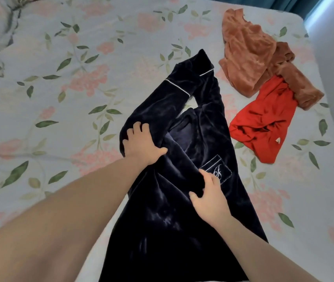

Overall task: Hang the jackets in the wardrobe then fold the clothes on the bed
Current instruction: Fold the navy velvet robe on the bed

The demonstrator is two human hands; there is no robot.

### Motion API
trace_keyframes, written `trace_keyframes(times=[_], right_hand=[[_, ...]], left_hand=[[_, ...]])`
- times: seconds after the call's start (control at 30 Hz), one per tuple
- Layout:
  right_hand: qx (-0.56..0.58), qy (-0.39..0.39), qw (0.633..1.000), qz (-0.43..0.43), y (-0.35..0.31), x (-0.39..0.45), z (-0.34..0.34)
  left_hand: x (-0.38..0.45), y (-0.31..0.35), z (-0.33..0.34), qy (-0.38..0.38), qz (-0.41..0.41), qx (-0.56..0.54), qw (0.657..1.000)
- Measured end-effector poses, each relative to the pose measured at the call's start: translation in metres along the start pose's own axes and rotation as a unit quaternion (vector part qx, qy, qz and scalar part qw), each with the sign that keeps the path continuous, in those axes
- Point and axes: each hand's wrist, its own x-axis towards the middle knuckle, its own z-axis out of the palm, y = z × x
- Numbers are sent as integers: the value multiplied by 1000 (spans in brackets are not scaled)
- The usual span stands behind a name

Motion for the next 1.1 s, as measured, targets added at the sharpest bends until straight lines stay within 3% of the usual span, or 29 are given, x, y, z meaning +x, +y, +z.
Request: trace_keyframes(times=[0.13,0.23,0.4,0.5,0.53,0.57,0.63,0.7,0.73,0.8,0.87,1.03,1.1], right_hand=[[-7,-15,1000,-13,-6,24,26],[-25,-62,998,-10,-8,29,33],[-74,-179,976,-100,-26,35,42],[-90,-164,977,-100,-41,55,42],[-93,-142,980,-102,-47,63,41],[-89,-116,984,-103,-53,72,38],[-80,-59,990,-100,-68,90,33],[-87,-10,991,-98,-80,109,29],[-89,11,991,-103,-87,119,27],[-98,31,988,-114,-99,139,25],[-109,9,987,-118,-110,155,27],[-161,-49,974,-152,-132,172,47],[-203,-62,965,-151,-138,178,54]], left_hand=[[14,-13,24,-38,-72,-48,996],[12,-56,20,56,-91,-183,977],[-5,-141,-9,180,-248,-405,862],[-18,-195,-8,123,-363,-489,784],[-24,-209,-6,80,-389,-473,786],[-29,-221,-3,38,-402,-424,811],[-33,-228,-1,-19,-377,-243,893],[-22,-214,-9,35,-246,-84,965],[-11,-202,-13,77,-152,-42,984],[18,-172,-19,120,-1,-23,992],[46,-139,-17,98,59,-9,993],[91,-109,1,-44,34,32,998],[95,-115,2,-12,49,21,998]])
